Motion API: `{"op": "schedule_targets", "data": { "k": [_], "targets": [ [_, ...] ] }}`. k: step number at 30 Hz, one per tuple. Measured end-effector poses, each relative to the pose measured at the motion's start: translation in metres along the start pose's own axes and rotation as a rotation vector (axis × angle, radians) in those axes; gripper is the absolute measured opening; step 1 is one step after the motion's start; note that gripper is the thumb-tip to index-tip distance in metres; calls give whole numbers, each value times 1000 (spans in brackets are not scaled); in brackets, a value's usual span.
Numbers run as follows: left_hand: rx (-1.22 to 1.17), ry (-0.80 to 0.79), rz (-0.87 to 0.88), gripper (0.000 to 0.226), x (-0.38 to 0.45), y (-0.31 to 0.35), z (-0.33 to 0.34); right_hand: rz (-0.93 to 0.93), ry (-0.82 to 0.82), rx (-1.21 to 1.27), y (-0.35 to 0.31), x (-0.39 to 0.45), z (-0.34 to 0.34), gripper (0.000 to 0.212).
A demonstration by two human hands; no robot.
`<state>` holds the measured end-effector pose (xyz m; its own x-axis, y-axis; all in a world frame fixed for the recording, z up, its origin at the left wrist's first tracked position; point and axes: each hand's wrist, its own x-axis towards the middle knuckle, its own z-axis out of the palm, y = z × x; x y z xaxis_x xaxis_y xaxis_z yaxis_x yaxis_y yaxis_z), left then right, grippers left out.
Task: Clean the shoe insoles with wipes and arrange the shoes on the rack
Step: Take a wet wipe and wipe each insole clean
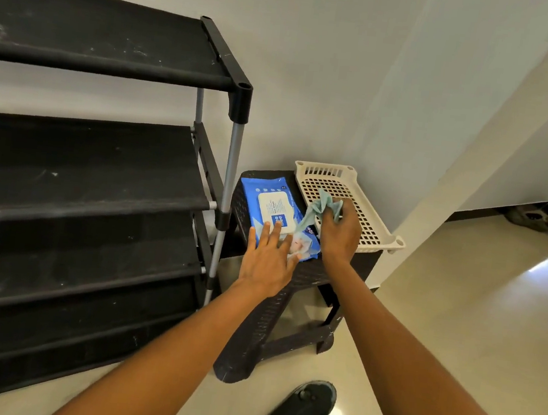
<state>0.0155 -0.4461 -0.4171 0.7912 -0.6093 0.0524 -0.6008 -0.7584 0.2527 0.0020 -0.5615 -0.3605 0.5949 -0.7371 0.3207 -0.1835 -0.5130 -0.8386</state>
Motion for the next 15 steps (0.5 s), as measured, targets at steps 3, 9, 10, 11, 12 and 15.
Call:
{"op": "schedule_targets", "data": {
  "k": [3, 9, 10, 11, 12, 15],
  "targets": [
    [-35, 66, -10, 58, -10, 2, -5, 23, -23, 78, 0, -13, -12, 12],
    [-12, 52, 64, 60, -25, 14, -15, 148, -57, 114, 20, -52, -44, 22],
    [18, -2, 61, 61, -24, 14, -14, 149, -65, 96, 25, -58, -50, 23],
    [43, -50, 51, 62, -20, 14, -14, 148, -70, 78, 31, -62, -57, 25],
    [53, -86, 33, 63, -15, 14, -14, 154, -75, 62, 36, -64, -63, 26],
    [46, -185, -20, 65, 5, 10, -17, 188, -70, 70, 45, -66, -74, 26]
  ]
}}
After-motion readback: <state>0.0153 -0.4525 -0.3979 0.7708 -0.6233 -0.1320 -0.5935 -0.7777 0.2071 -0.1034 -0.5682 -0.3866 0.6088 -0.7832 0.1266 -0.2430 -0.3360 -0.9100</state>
